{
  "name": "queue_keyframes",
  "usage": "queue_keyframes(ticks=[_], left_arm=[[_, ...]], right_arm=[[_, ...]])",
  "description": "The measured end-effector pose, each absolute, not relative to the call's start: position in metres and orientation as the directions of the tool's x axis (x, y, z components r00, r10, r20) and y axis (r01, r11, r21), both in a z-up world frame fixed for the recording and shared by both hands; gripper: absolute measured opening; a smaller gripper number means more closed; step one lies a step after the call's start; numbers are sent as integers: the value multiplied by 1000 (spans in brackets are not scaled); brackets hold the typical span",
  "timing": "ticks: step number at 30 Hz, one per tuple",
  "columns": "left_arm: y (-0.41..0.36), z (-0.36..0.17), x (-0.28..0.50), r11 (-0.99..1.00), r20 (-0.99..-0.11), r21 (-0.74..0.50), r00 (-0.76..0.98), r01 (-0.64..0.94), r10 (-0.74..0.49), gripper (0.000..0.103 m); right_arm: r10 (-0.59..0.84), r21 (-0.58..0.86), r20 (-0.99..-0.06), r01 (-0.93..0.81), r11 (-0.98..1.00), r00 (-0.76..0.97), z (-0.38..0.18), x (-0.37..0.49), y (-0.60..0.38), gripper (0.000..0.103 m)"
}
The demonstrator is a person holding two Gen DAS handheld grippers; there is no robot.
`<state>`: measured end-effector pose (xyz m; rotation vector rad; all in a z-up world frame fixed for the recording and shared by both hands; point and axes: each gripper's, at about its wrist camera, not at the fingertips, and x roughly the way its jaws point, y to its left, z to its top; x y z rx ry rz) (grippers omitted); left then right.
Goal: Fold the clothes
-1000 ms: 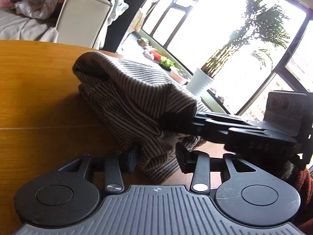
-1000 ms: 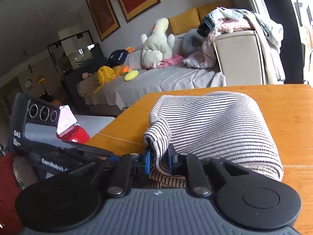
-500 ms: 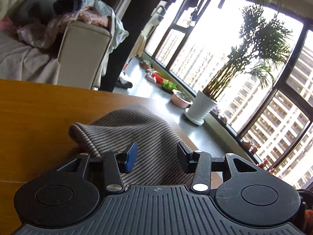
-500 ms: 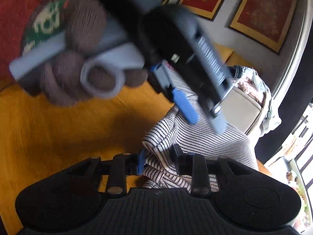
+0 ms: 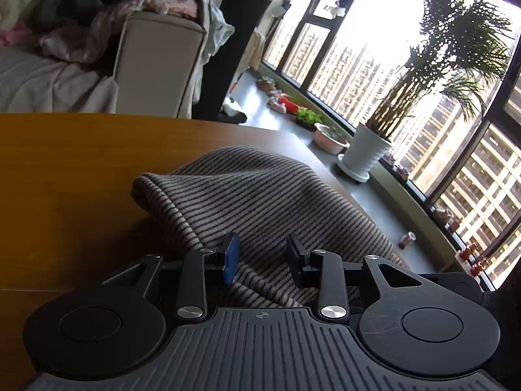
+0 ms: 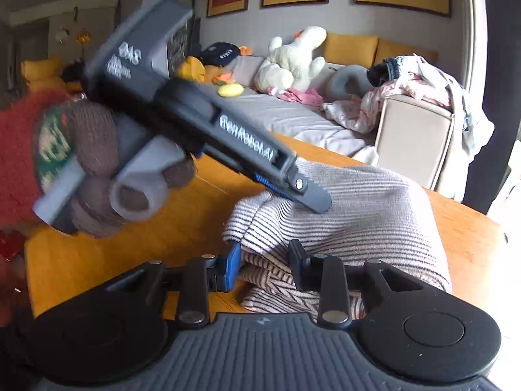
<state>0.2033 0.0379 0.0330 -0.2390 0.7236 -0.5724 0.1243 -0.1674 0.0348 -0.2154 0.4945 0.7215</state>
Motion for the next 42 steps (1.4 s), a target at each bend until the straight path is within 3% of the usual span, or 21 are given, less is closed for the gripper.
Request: queue_keyframes(ticks=[1, 3, 7, 9, 10, 16, 18, 22, 24, 27, 35, 36, 37, 39, 40, 42], left_arm=[[38, 33, 203, 823, -557, -393, 606, 410, -568, 36], [38, 33, 202, 825, -559, -388, 607, 411, -565, 36], [39, 30, 202, 821, -553, -393, 608, 414, -570, 36], [39, 30, 202, 820, -553, -395, 605, 414, -572, 36], [39, 31, 202, 820, -554, -394, 605, 414, -572, 36], [42, 30, 201, 820, -557, -394, 601, 416, -573, 36], [43, 30, 202, 817, -558, -402, 597, 414, -577, 36], [45, 28, 203, 818, -562, -404, 595, 409, -575, 38], [48, 26, 202, 817, -559, -409, 596, 406, -577, 40], [50, 24, 204, 802, -543, -439, 591, 406, -597, 40], [42, 42, 188, 835, -541, -404, 638, 375, -548, 46], [42, 46, 186, 846, -542, -397, 653, 355, -529, 53], [42, 48, 184, 863, -546, -382, 673, 330, -499, 69], [39, 47, 183, 883, -567, -355, 681, 306, -463, 80], [36, 43, 186, 883, -583, -354, 666, 307, -465, 79], [32, 34, 190, 882, -611, -356, 637, 309, -470, 74]], right_arm=[[584, -4, -498, -675, 738, 641, 41, 124, -175, 33], [571, 23, -470, -637, 770, 673, 51, 123, -191, 49], [527, 143, -414, -518, 843, 742, 71, 140, -229, 70], [518, 242, -413, -458, 855, 749, 75, 170, -246, 94], [524, 295, -428, -434, 851, 737, 74, 190, -253, 96], [550, 508, -597, -256, 822, 584, 26, 284, -262, 92], [592, 517, -570, -312, 797, 570, 20, 276, -254, 56], [644, 490, -450, -432, 757, 619, 35, 251, -250, 50], [605, 453, -485, -410, 792, 632, 34, 250, -252, 48], [494, 331, -568, -367, 869, 658, 20, 256, -249, 52], [428, 220, -549, -371, 902, 717, 24, 234, -242, 56], [428, 217, -547, -372, 902, 720, 24, 231, -242, 57], [431, 222, -544, -371, 902, 720, 25, 229, -243, 57], [438, 238, -539, -368, 899, 720, 26, 226, -246, 58], [448, 254, -533, -369, 894, 717, 27, 223, -249, 59], [479, 300, -525, -374, 878, 703, 28, 217, -257, 74]])
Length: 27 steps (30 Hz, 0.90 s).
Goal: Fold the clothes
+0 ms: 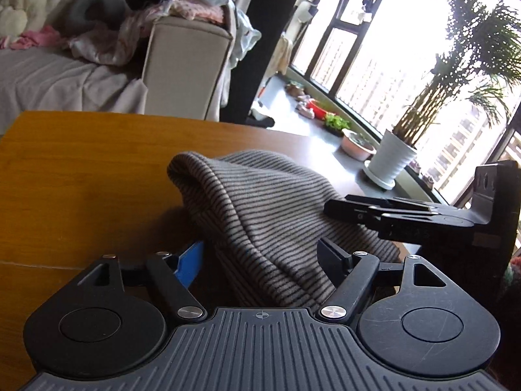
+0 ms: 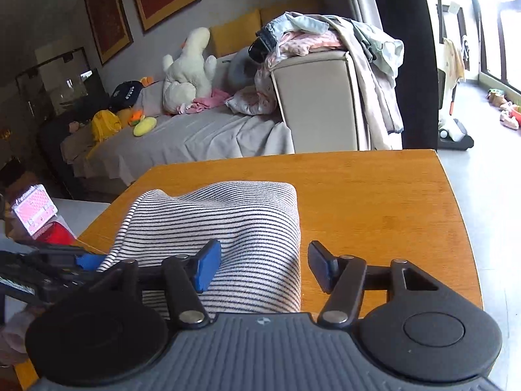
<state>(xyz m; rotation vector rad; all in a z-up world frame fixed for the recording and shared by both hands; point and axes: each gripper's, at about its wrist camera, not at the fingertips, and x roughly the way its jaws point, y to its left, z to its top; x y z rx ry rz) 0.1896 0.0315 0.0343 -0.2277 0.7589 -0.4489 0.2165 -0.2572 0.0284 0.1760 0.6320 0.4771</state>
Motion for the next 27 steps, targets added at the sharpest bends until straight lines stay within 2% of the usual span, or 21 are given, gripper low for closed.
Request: queue_keyframes(ticks=[5, 9, 10, 11, 14, 21, 27], left_arm=[[30, 23, 194, 868, -626, -385, 602, 315, -496, 71], [31, 20, 192, 866, -626, -378, 599, 327, -499, 71], [31, 19, 192, 865, -625, -379, 599, 328, -501, 71], [32, 17, 192, 863, -623, -384, 598, 328, -505, 71], [39, 15, 194, 857, -616, -396, 597, 330, -514, 70], [82, 12, 203, 870, -582, -403, 654, 284, -483, 65], [138, 15, 218, 911, -578, -365, 719, 195, -385, 65]], right_arm=[[547, 441, -549, -337, 832, 631, 12, 201, -282, 84], [610, 559, -542, -294, 775, 578, -5, 202, -287, 84], [620, 560, -540, -307, 769, 569, -8, 202, -282, 82], [627, 549, -543, -330, 768, 558, -9, 203, -275, 76], [617, 495, -561, -373, 784, 552, -6, 209, -250, 75], [645, 481, -543, -430, 764, 539, -7, 248, -194, 74], [669, 467, -520, -479, 743, 531, -9, 289, -129, 74]])
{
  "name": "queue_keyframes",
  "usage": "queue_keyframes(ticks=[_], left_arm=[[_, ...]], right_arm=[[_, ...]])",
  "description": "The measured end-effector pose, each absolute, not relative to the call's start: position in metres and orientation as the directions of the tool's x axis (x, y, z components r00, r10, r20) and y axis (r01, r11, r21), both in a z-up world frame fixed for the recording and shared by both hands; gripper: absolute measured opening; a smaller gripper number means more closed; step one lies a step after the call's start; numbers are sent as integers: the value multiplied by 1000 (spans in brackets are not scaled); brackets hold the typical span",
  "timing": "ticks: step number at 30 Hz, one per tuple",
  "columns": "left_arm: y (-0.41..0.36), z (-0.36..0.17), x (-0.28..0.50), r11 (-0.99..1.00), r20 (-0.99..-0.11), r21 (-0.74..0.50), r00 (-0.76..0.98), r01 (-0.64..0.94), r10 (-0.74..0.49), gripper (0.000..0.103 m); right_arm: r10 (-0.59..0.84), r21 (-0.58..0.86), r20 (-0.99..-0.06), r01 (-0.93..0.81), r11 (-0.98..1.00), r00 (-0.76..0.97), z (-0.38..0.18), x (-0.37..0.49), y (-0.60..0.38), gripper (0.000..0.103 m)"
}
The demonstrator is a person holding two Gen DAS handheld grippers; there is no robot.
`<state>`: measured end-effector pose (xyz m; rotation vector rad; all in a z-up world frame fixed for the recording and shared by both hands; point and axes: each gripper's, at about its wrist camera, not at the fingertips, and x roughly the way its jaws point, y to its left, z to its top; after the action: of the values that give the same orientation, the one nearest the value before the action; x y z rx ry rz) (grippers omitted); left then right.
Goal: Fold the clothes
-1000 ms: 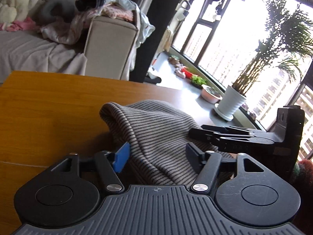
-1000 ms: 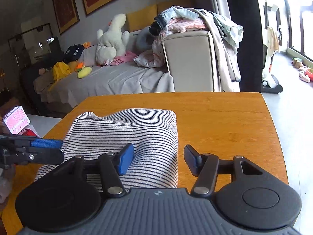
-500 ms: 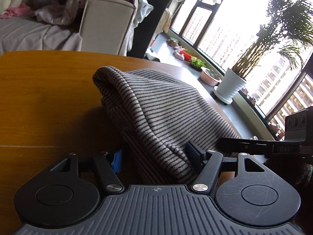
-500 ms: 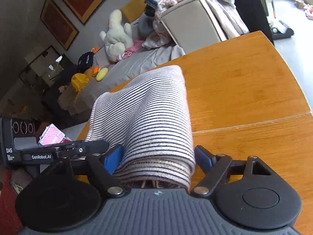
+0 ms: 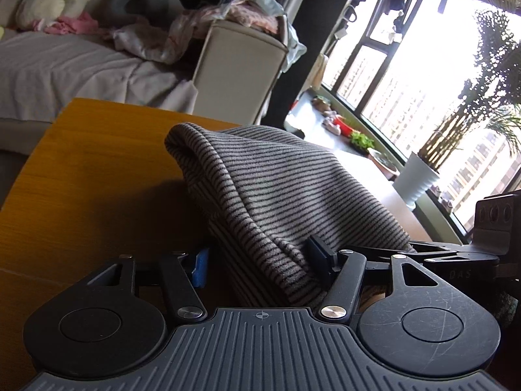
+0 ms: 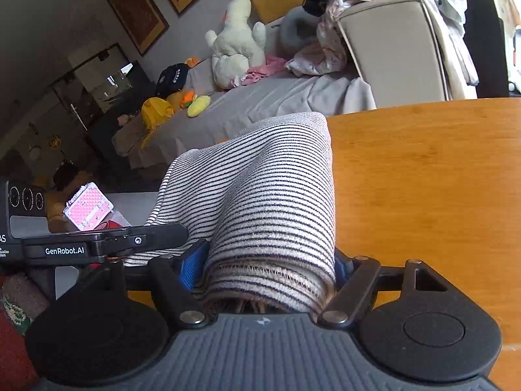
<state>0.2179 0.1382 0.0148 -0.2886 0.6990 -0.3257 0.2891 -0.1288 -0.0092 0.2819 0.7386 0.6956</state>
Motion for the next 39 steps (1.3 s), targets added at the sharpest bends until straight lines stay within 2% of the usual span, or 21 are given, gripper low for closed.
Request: queue_keyframes(ticks=[6, 7, 10, 14, 17, 19, 20, 21, 22, 23, 25, 27, 29, 34, 36, 39], left_arm=[[172, 27, 233, 953, -590, -263, 757, 149, -282, 65], [174, 34, 231, 960, -582, -238, 769, 150, -265, 62], [179, 60, 221, 971, -520, -184, 823, 152, -228, 62], [181, 83, 232, 947, -429, -262, 857, 184, -285, 61], [174, 64, 269, 926, -485, -324, 806, 194, -339, 60], [173, 40, 290, 926, -542, -341, 770, 163, -335, 56], [173, 31, 295, 929, -553, -335, 765, 157, -329, 56], [173, 26, 295, 933, -547, -320, 772, 165, -324, 57], [174, 25, 294, 933, -542, -316, 775, 171, -326, 57], [175, 24, 293, 931, -541, -320, 773, 174, -330, 57], [177, 24, 295, 929, -544, -328, 769, 173, -335, 58], [178, 22, 297, 929, -547, -327, 768, 171, -334, 59], [179, 21, 298, 930, -548, -325, 767, 172, -333, 59], [174, 21, 297, 942, -552, -294, 776, 163, -306, 60], [171, 23, 294, 948, -550, -281, 784, 152, -288, 60], [164, 27, 280, 961, -529, -253, 815, 113, -235, 58]], right_arm=[[662, 415, -506, -516, 749, 553, -10, 313, -87, 74], [656, 404, -507, -518, 754, 559, -10, 313, -85, 74], [649, 387, -505, -523, 759, 568, -10, 309, -85, 75], [624, 362, -511, -510, 780, 591, -8, 304, -87, 83], [575, 290, -514, -502, 815, 636, 3, 294, -97, 86], [552, 227, -475, -510, 830, 686, 18, 282, -105, 86], [539, 182, -447, -517, 836, 714, 28, 274, -107, 80], [534, 134, -417, -531, 836, 735, 37, 266, -108, 68], [548, 117, -404, -553, 825, 733, 42, 263, -105, 64], [570, 118, -401, -576, 809, 717, 46, 261, -102, 60], [605, 123, -411, -617, 778, 681, 48, 260, -93, 60], [584, 95, -479, -623, 777, 655, 26, 265, -76, 62], [559, 31, -462, -618, 786, 688, 9, 258, -68, 65], [543, 22, -454, -601, 799, 706, 8, 253, -68, 67], [514, 1, -454, -577, 817, 728, 8, 249, -67, 78], [488, 41, -455, -531, 847, 744, 8, 248, -74, 83]])
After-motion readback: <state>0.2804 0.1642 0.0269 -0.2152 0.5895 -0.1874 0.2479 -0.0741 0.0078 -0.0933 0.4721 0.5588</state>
